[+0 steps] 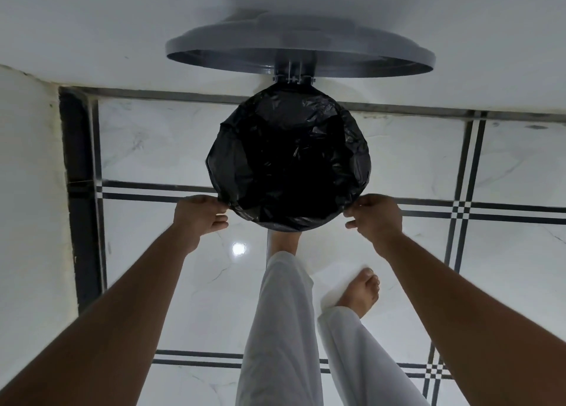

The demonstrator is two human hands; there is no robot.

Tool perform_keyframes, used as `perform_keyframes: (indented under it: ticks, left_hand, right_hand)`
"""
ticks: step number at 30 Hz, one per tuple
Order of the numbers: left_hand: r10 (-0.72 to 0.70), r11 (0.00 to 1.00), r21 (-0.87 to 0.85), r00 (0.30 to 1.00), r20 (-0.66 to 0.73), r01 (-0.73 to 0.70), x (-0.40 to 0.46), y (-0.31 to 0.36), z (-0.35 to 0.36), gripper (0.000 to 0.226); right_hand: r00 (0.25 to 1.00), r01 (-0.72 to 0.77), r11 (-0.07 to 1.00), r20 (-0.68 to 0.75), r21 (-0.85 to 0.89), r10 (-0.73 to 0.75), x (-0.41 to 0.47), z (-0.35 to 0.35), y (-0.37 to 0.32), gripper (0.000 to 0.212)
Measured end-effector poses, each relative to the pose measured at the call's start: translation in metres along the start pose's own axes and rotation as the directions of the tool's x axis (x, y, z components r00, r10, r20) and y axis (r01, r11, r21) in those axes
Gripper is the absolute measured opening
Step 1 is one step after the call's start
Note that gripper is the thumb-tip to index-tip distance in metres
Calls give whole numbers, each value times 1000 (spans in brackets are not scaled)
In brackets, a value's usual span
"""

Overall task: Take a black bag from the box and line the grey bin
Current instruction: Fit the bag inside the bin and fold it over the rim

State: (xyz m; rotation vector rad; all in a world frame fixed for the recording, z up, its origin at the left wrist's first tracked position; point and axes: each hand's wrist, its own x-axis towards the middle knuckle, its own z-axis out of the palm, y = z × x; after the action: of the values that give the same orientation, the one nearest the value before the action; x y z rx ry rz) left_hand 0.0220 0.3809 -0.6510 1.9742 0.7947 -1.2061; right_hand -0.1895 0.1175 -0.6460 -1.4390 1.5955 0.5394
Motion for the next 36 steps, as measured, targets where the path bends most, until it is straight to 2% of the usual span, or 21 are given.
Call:
perform_keyframes:
  ticks: [2, 4, 6, 8, 10, 11, 13, 14, 16, 18, 20, 24, 28, 30, 33, 36]
  left_hand:
    - [-17, 1000, -18, 1000, -11, 16, 5, 1, 2, 32]
    - [-59, 997, -53, 998, -8, 59, 6, 0, 4, 25]
    - [-98, 982, -164, 995, 11, 99, 5, -2, 4, 16]
    - [-98, 952, -284, 994, 57, 111, 8, -2, 0, 18]
    - [-114, 950, -279, 988, 107, 140, 11, -3, -7, 22]
    - [-123, 964, -222, 987, 102, 143, 10, -2, -9, 22]
    - [-81, 991, -103, 997, -1, 80, 8, 1, -10, 17]
    - [-19, 996, -86, 997, -78, 12, 5, 4, -8, 15]
    - [95, 978, -166, 981, -167, -123, -3, 15, -2, 18]
    - [140, 950, -269, 987, -85, -158, -14, 26, 5, 42]
    - [163, 949, -275, 987, 10, -154, -22, 30, 14, 58]
    - [234, 948, -215, 972, -23, -233, -19, 31, 22, 41]
    - [282, 958, -58, 959, -10, -282, -4, 40, 20, 46]
    - [252, 967, -45, 967, 40, -250, 2, 45, 18, 49]
    - [173, 985, -17, 964, 201, -173, 4, 51, 14, 59]
    - [146, 988, -86, 940, 310, -125, 5, 52, 8, 57]
  right_hand:
    - [1000, -11, 1000, 14, 3, 11, 5, -2, -6, 16]
    - [999, -26, 1000, 23, 7, 26, 9, -5, -10, 14]
    - [996, -66, 987, 62, 144, 57, 12, -9, -13, 16]
    - [988, -119, 938, 137, 324, 79, 15, -18, -15, 10]
    - [973, -190, 892, 200, 409, 115, 14, -26, -13, 23]
    - [976, -187, 898, 179, 397, 124, 15, -28, -10, 35]
    - [997, -68, 958, -26, 278, 78, 8, -30, -11, 53]
    - [994, -13, 961, -98, 276, 42, 2, -30, -14, 53]
    - [995, 50, 917, -96, 396, -12, -9, -24, -25, 58]
    - [999, 52, 883, -29, 467, -44, -17, -13, -37, 65]
    - [998, 69, 883, -24, 464, -65, -15, -5, -43, 62]
    - [992, 99, 915, -115, 391, -58, -3, 2, -53, 54]
    - [988, 133, 924, -120, 359, -95, 13, -2, -60, 48]
    - [990, 133, 931, -85, 340, -110, 20, -7, -63, 49]
    - [997, 69, 928, 16, 367, -81, 26, -12, -64, 45]
    - [993, -25, 932, 118, 361, -19, 31, -17, -67, 44]
